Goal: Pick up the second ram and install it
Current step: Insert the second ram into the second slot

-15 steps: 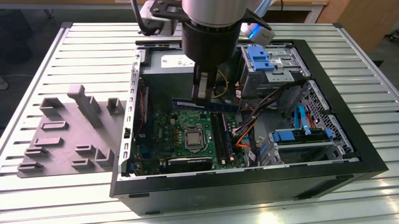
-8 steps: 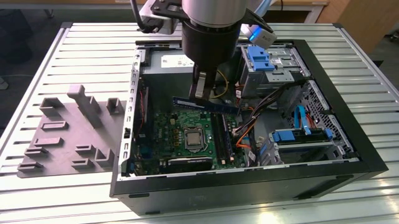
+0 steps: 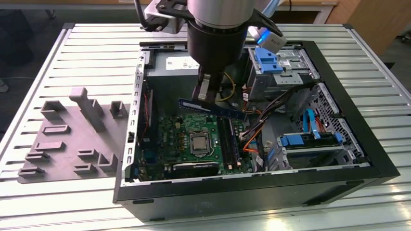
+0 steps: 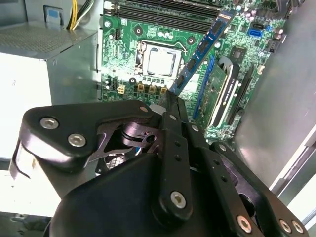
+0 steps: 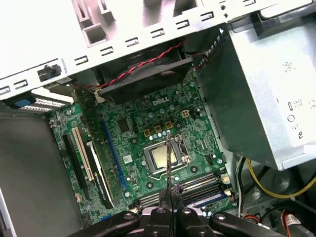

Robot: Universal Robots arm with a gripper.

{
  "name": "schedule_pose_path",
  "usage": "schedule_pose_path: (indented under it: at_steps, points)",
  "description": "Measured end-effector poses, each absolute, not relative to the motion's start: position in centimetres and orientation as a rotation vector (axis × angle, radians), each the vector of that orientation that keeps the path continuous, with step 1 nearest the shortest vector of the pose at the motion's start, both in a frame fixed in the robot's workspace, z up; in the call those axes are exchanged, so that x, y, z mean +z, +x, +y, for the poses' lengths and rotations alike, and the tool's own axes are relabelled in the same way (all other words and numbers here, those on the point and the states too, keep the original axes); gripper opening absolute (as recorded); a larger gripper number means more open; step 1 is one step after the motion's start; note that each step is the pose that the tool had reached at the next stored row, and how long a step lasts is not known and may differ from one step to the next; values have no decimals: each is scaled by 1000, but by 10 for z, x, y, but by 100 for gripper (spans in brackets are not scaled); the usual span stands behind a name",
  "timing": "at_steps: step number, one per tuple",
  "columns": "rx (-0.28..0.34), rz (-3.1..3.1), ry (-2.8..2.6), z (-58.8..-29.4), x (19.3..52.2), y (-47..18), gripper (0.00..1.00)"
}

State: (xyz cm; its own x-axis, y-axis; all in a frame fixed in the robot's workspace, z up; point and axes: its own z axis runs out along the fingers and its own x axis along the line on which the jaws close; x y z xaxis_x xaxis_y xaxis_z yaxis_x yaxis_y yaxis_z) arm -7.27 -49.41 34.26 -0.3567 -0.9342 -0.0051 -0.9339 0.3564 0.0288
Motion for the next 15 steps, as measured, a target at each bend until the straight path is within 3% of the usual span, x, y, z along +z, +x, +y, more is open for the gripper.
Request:
schedule_pose_path:
  at_steps: [15]
  points:
    - [-43,-2682,1615,-494,342,-73,11]
